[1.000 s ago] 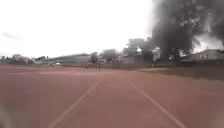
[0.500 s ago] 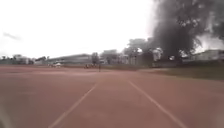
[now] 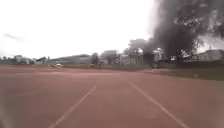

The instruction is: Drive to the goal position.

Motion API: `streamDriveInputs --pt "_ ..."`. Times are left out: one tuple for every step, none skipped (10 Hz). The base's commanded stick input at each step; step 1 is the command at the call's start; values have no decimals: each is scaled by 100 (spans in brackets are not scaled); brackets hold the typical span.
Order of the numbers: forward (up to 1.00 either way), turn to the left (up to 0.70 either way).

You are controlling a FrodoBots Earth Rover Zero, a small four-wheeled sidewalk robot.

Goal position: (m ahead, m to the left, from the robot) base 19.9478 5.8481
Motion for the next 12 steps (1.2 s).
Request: streamDriveInputs --pt "70 0" --pt "70 0" --pt "70 0" --pt "70 0" --pt "70 0" --pt "70 0" --pt "70 0" --pt "70 0" --pt "70 0" --pt "70 0" --pt "70 0" --pt "70 0"
